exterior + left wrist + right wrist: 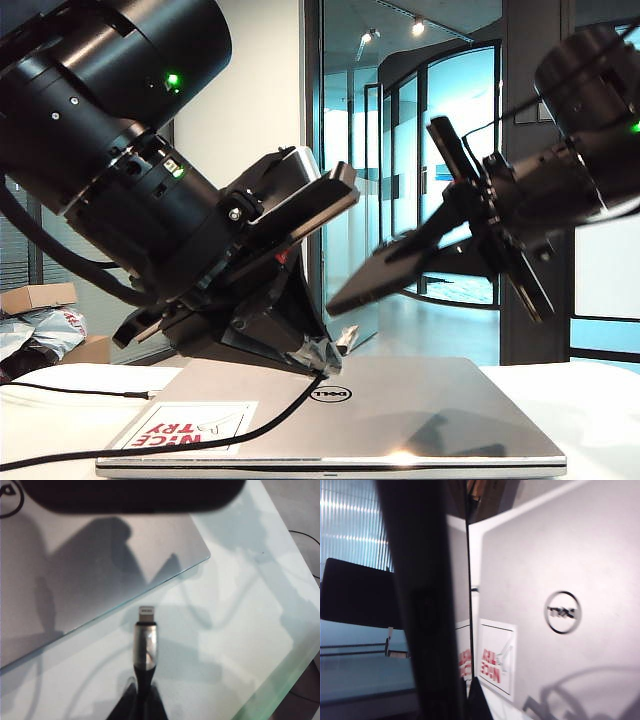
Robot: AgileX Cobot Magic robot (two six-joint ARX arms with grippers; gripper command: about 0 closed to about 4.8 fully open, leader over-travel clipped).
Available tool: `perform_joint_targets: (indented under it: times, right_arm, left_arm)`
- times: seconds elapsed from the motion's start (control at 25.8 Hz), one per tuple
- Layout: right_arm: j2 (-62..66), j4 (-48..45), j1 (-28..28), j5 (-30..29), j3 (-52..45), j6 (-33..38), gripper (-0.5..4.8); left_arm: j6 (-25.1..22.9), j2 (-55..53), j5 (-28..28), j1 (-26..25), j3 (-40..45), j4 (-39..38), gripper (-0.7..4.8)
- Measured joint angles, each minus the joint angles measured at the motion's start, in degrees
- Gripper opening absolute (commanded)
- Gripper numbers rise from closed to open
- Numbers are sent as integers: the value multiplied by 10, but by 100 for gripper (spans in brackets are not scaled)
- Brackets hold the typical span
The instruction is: Pick up the charging cable and the phone, plug the charging cable into the charging port on the phone, and finally place them back on the table.
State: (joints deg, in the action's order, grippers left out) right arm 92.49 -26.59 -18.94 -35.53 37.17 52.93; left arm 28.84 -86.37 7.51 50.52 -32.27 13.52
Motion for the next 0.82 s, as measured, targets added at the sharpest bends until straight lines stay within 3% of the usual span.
perform_joint_targets:
  times: [0.39, 0.82]
  right_arm:
    - [17, -137, -4, 0, -57, 103, -6]
    - [17, -149, -25, -4, -63, 97, -6]
  left_arm:
    - [4, -1, 0, 0, 0, 4, -7]
    - [4, -1, 0, 0, 0, 24, -7]
